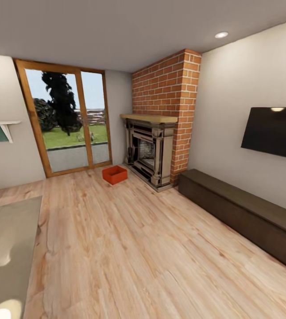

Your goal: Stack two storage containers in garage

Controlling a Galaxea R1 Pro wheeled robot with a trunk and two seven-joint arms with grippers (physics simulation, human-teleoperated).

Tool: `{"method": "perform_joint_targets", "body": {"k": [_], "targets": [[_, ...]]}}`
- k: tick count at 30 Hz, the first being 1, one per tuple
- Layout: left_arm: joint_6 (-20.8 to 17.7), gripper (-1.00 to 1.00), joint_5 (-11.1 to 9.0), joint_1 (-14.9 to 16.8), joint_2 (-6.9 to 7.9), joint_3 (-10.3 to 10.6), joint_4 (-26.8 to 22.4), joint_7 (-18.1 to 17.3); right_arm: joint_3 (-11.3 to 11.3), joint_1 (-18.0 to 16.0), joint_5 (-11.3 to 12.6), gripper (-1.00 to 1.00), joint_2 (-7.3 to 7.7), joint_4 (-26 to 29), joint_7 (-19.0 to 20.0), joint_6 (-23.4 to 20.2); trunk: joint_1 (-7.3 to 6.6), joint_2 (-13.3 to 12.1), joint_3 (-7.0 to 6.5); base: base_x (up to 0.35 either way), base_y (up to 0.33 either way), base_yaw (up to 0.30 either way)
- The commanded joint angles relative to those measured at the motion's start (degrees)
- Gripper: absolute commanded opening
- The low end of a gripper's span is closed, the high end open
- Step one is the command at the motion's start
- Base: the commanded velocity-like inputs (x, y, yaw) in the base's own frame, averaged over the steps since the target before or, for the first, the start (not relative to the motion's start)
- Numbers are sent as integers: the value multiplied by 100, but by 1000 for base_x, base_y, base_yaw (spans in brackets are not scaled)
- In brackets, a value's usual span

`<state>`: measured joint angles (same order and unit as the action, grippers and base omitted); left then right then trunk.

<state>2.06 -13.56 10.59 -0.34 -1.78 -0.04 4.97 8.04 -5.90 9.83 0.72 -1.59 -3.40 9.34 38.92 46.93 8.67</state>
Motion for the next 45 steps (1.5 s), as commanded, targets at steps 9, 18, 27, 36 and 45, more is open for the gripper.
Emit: {"method": "perform_joint_targets", "body": {"k": [9, 18, 27, 36, 45], "targets": [[22, 100, -23, 5, -2, -15, 4, 13, 50, -8, 35, 100, -2, -17, 0, 35, 4, 5, 8, 321, 0, 0], [22, 100, -24, 5, -2, -15, 4, 13, 64, -8, 12, 100, -2, -17, 5, 35, 4, 5, 8, 321, 0, 0], [15, 100, -24, 5, -2, -15, 4, 13, 66, -8, 2, 100, -2, -17, 6, 33, 4, 5, 8, 321, 0, 0], [15, 100, -24, 5, -2, -15, 6, 13, 66, -8, -3, 100, 7, -17, 6, 33, 4, 5, 8, 321, 0, 0], [18, 100, -24, 5, -2, -15, 4, 13, 74, -8, -7, 100, 7, -17, 6, 25, 4, 5, 8, 321, 0, 0]]}}
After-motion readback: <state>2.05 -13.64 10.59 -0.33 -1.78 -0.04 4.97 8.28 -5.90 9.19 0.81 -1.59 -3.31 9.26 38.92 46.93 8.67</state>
